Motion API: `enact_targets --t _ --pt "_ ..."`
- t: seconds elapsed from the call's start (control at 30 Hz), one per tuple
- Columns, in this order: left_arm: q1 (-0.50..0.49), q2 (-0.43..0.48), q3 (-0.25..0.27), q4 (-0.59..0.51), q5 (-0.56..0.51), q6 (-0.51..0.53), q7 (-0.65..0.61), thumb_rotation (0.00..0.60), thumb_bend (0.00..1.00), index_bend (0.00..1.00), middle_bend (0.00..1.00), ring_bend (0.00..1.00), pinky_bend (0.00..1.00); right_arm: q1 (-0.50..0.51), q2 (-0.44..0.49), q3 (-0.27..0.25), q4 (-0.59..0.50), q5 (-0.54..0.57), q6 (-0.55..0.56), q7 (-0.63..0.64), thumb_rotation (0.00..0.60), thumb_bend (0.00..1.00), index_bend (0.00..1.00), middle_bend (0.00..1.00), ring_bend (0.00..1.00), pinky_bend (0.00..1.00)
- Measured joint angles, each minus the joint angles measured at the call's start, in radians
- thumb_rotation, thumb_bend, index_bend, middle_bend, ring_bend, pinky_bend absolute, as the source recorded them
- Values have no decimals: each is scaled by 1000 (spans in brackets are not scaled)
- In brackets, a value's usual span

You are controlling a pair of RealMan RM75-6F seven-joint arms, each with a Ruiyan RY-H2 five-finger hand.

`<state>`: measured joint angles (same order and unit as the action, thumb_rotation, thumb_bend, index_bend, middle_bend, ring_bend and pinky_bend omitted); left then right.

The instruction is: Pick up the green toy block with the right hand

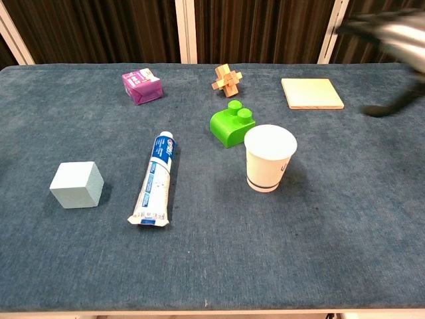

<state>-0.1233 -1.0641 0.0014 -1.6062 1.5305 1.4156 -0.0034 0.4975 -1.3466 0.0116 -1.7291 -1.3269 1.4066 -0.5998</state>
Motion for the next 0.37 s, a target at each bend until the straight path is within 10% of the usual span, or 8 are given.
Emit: enact_targets --t 0.37 --pt "20 -16 23 5 53 44 29 600 154 0 0 0 11 -357 56 -196 143 -224 313 226 600 398 0 0 0 0"
